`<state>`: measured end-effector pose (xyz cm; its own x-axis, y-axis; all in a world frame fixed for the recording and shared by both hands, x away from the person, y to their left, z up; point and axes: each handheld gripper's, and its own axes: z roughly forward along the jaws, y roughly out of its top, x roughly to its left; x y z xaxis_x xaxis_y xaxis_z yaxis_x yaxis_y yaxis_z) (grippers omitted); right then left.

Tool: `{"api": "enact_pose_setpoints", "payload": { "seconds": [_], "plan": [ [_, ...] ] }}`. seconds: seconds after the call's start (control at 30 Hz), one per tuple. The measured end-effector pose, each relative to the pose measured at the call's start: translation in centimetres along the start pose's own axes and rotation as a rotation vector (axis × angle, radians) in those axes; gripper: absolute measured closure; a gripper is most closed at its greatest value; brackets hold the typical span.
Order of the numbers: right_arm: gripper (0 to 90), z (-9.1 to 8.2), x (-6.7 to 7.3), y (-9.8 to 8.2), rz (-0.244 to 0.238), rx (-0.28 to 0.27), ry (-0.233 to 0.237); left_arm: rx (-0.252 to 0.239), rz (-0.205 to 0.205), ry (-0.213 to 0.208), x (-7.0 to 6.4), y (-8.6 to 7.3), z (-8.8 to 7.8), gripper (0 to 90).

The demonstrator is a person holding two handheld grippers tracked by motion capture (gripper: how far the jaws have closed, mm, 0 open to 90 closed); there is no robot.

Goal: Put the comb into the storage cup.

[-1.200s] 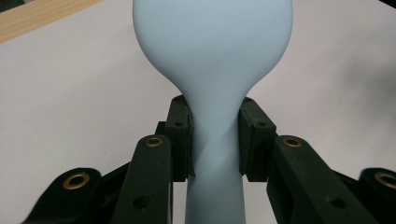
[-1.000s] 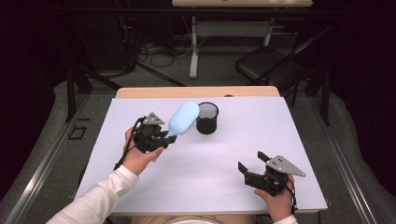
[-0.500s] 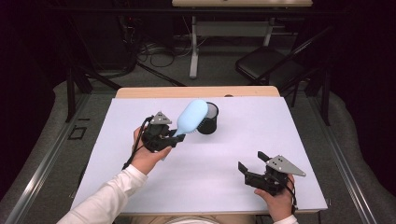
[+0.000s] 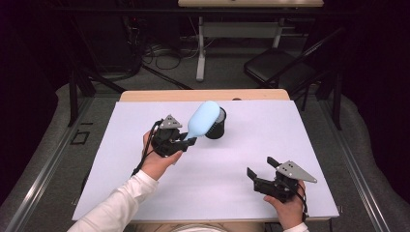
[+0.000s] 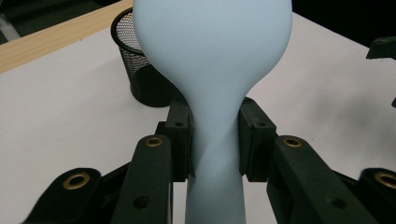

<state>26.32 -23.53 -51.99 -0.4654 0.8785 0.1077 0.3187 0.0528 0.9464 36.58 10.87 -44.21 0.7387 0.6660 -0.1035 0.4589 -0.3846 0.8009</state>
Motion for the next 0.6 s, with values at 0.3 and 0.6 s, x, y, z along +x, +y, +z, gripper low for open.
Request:
{"api": "enact_pose_setpoints", "payload": {
  "seconds": [0.3,0.6],
  "plan": [
    [14.3,0.18,0.12,-0.11,-0.003,0.013,0.0,-0.039,-0.014,-0.016,-0.07,-0.07,0.27,69.5],
    [14.2,0.41,0.03,0.0,-0.012,0.031,-0.007,-0.078,-0.027,-0.035,0.03,0.24,0.43,69.5]
  ]
}}
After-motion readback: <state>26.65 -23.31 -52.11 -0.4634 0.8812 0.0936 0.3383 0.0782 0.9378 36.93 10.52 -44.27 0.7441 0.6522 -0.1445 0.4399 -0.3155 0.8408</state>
